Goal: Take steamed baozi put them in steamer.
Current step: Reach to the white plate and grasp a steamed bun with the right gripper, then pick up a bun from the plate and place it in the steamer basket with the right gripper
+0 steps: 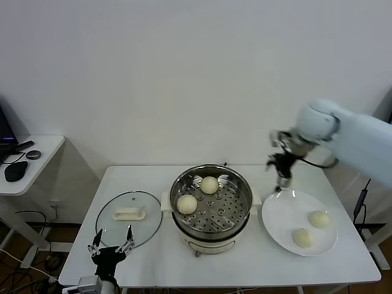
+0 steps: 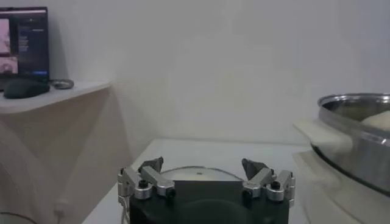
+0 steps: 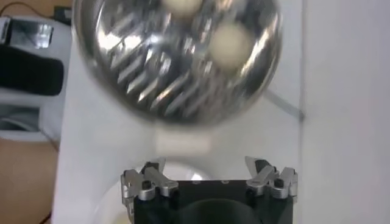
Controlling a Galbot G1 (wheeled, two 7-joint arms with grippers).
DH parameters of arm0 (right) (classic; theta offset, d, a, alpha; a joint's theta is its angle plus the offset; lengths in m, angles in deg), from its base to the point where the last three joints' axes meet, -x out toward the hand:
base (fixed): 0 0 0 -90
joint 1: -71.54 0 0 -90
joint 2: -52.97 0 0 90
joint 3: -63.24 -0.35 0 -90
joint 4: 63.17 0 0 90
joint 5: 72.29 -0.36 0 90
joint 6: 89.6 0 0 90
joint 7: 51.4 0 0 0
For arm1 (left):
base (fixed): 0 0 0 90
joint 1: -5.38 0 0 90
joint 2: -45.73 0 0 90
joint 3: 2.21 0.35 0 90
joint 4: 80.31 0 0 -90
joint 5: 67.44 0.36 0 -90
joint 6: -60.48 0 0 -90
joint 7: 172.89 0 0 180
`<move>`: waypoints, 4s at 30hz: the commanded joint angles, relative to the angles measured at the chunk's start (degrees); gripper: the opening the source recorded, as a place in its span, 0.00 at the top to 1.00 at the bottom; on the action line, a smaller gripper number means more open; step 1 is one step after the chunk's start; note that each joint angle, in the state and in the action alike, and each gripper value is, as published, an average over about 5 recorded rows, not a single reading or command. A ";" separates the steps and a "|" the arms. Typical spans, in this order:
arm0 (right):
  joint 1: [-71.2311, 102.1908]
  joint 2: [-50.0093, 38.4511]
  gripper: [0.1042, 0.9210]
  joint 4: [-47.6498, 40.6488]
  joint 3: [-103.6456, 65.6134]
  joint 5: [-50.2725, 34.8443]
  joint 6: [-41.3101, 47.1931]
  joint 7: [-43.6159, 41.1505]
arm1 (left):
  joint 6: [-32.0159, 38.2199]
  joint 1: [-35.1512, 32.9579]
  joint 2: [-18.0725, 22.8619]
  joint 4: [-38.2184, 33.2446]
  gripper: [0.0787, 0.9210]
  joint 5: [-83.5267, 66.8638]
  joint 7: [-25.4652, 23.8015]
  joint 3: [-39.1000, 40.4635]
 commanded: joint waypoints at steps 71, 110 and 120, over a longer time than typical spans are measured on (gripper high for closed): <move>38.03 -1.95 0.41 -8.74 -27.80 24.03 -13.16 1.42 | 0.45 -0.22 0.79 3.48 0.12 0.59 0.39 -0.13; -7.42 24.05 0.43 1.50 10.90 9.40 -59.24 4.39 | -1.09 -0.03 1.47 -2.88 0.12 -0.51 2.18 0.00; -3.01 27.68 0.43 3.21 10.09 17.41 -64.01 9.29 | -1.16 0.32 2.37 -2.91 0.12 -0.47 2.18 0.33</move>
